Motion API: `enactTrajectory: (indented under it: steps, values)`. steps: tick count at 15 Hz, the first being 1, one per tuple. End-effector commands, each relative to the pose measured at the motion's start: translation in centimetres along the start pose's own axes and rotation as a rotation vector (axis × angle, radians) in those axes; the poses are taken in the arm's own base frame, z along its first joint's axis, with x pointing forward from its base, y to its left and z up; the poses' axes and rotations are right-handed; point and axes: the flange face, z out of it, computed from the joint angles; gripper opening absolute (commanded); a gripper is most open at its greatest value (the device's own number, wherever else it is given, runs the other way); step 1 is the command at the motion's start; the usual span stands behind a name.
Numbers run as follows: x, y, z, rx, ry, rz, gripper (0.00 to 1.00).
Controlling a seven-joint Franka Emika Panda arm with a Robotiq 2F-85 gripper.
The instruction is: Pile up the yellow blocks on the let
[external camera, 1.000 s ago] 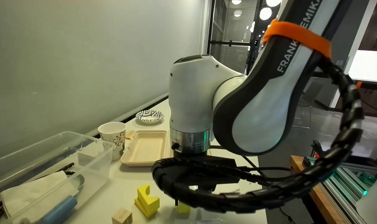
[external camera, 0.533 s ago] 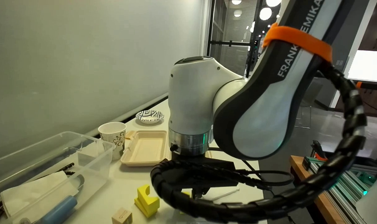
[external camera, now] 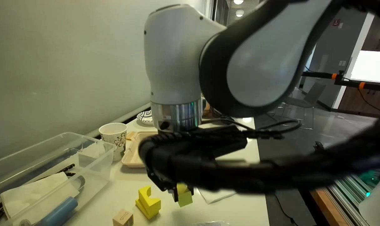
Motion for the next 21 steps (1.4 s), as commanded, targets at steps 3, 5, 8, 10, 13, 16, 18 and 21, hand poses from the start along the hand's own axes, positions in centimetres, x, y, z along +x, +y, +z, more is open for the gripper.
enactTrajectory:
  steps: [3, 5, 8, 10, 13, 16, 18, 21]
  values:
    - [0.9, -0.4, -2.7, -0.006, -0.01, -0.062, 0.34]
    - [0.9, -0.4, -2.5, -0.009, -0.012, -0.07, 0.34]
    - [0.9, -1.0, -2.2, -0.001, -0.027, -0.107, 0.09]
    - [1.3, -1.7, -2.4, 0.017, -0.035, -0.163, 0.09]
    - [2.2, -2.5, -2.6, 0.041, -0.043, -0.23, 0.09]
    - [3.2, -2.9, -2.2, 0.052, -0.043, -0.279, 0.09]
    - [3.8, -3.2, -1.7, 0.053, -0.038, -0.3, 0.09]
    - [4.2, -3.4, -1.0, 0.049, -0.035, -0.317, 0.09]
